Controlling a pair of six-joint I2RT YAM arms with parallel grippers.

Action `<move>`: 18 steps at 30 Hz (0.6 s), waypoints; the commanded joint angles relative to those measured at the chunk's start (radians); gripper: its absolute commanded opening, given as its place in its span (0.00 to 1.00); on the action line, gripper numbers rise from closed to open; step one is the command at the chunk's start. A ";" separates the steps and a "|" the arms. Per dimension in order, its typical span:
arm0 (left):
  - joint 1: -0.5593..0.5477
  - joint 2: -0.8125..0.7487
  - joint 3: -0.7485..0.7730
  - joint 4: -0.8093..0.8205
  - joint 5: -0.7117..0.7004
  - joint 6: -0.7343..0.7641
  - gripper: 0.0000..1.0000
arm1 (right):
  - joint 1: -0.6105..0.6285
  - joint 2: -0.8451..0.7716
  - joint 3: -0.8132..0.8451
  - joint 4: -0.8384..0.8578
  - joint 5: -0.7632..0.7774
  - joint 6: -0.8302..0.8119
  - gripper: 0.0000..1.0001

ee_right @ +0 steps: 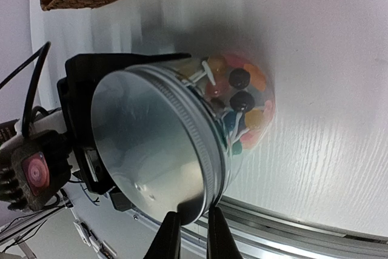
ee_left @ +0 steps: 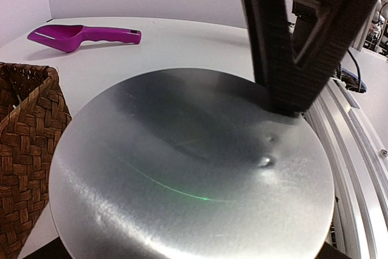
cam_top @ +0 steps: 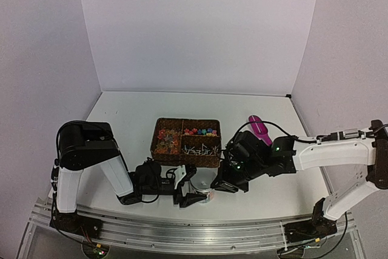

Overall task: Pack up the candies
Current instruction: Screw the bottle lid onto the packing bottle.

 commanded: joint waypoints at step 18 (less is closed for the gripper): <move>0.018 -0.032 -0.014 -0.029 -0.028 -0.004 0.75 | -0.121 -0.150 0.032 -0.158 -0.001 -0.084 0.47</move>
